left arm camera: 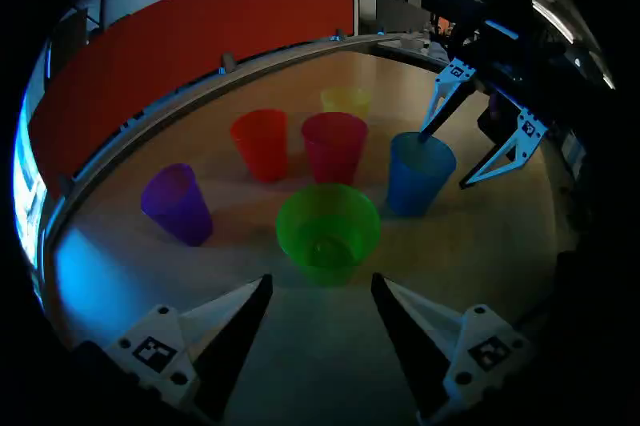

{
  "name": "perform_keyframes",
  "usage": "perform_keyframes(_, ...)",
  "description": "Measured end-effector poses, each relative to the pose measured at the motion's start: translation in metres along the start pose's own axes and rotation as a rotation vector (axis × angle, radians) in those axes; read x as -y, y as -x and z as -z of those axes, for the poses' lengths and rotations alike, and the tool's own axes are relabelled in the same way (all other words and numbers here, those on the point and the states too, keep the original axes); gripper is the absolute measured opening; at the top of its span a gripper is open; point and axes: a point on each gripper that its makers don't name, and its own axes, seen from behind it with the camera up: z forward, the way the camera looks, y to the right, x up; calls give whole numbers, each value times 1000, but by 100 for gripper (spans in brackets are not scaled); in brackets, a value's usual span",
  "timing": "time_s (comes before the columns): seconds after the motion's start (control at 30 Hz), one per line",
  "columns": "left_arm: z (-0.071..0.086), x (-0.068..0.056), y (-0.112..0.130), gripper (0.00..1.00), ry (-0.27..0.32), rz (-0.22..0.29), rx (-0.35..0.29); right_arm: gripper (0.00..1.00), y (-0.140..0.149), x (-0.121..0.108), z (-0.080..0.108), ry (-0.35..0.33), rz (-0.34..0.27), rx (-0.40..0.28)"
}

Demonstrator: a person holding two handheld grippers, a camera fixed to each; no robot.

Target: Pour water

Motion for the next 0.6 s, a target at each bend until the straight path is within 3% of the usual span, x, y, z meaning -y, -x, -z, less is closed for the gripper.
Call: perform_keyframes(0.6,39,-1,20,92,-69,63,-23,100,31,1,42,75,-49,13)
